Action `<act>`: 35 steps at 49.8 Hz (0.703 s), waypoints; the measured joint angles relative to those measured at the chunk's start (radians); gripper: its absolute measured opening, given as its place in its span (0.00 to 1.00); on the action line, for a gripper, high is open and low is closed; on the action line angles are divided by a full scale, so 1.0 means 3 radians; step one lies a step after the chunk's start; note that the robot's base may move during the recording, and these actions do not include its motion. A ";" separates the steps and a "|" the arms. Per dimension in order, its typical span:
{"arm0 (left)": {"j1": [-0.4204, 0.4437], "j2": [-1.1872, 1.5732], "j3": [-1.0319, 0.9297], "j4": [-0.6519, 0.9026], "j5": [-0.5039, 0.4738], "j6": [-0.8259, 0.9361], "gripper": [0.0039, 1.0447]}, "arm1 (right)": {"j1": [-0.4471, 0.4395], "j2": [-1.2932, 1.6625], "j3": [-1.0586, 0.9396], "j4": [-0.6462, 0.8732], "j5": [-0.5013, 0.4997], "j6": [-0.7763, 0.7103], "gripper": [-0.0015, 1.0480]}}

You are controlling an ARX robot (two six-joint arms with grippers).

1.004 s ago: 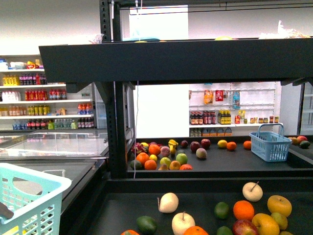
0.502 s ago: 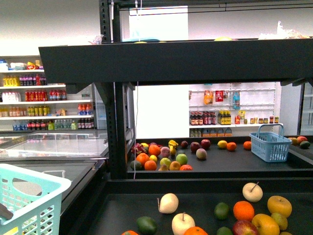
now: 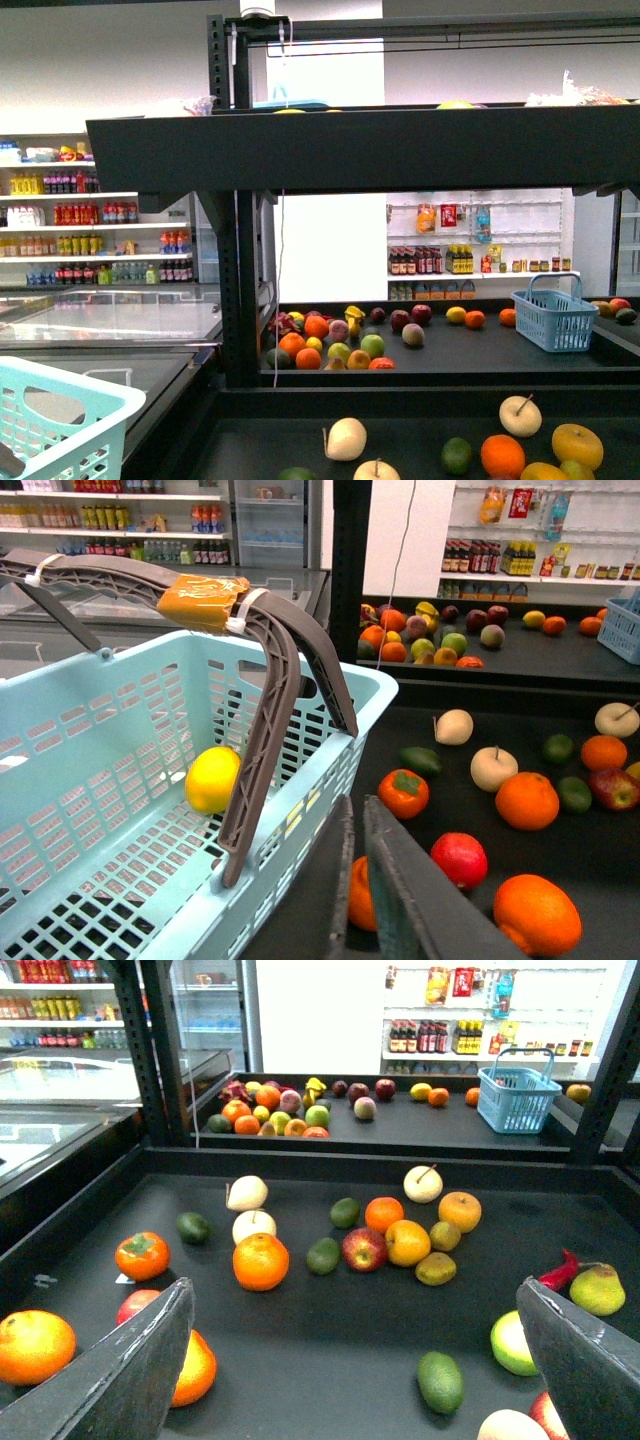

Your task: Pick lemon from shelf

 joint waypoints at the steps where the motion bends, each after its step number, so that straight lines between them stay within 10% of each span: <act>1: 0.0046 -0.0022 -0.0014 0.0000 0.0050 -0.0004 0.02 | 0.0000 0.0000 0.0000 0.0000 0.0000 0.0000 0.93; 16: 0.0936 -0.0277 -0.0245 -0.0024 0.0872 0.0017 0.02 | 0.0000 0.0000 0.0000 0.0000 0.0000 0.0001 0.93; 35: 0.0969 -0.0486 -0.0473 -0.0014 0.0918 0.0019 0.02 | 0.0000 0.0000 0.0000 0.0000 0.0000 0.0001 0.93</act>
